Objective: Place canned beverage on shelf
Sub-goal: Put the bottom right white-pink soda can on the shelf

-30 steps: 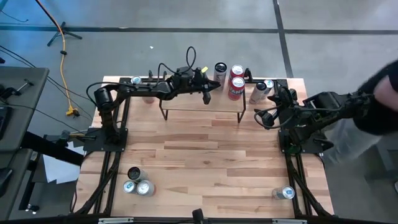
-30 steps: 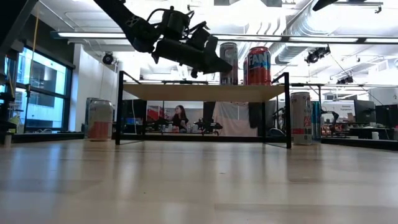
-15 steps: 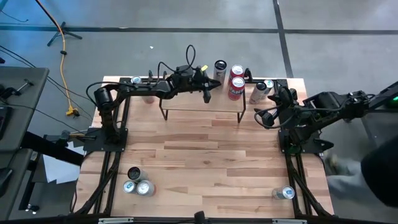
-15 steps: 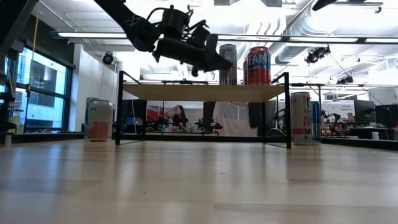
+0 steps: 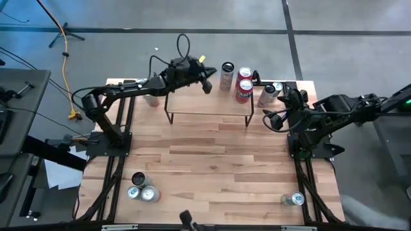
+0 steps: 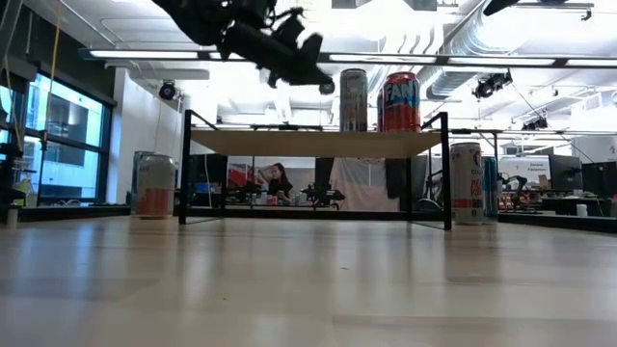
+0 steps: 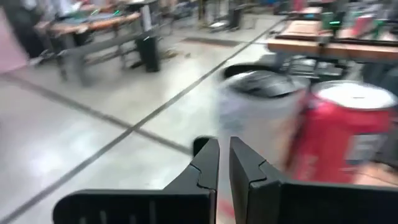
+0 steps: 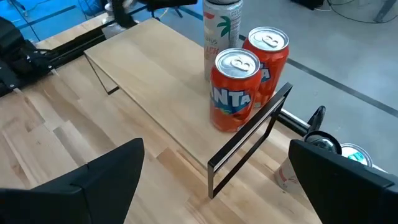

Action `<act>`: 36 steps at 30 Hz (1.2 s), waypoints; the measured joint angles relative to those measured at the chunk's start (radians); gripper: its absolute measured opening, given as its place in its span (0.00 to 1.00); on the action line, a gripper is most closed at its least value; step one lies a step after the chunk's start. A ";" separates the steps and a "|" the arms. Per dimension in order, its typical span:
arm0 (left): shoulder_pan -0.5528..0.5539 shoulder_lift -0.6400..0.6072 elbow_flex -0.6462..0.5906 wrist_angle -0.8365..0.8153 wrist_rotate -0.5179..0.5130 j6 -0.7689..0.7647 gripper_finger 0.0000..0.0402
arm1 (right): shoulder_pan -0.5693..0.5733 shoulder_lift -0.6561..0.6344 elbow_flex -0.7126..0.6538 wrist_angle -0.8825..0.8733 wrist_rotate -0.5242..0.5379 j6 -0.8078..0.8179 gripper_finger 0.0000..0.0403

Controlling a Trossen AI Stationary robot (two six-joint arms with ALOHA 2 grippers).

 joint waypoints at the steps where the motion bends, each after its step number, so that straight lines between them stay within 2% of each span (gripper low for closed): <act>1: 0.011 0.006 0.000 0.000 -0.001 -0.015 0.00 | 0.000 0.000 0.000 0.000 0.001 0.000 0.96; 6: 0.036 0.076 -0.001 0.009 0.012 -0.079 0.00 | 0.000 0.000 0.000 0.000 0.001 0.000 0.96; 9: 0.031 0.109 -0.002 0.039 0.057 -0.115 0.00 | 0.000 0.000 0.000 -0.001 0.001 0.000 0.96; 13: 0.007 0.131 -0.002 0.031 0.047 -0.121 0.00 | 0.000 0.000 0.000 -0.001 0.001 0.000 0.96; 36: -0.046 0.132 -0.002 0.040 0.028 -0.139 0.00 | 0.000 0.000 0.000 0.000 0.022 0.000 0.96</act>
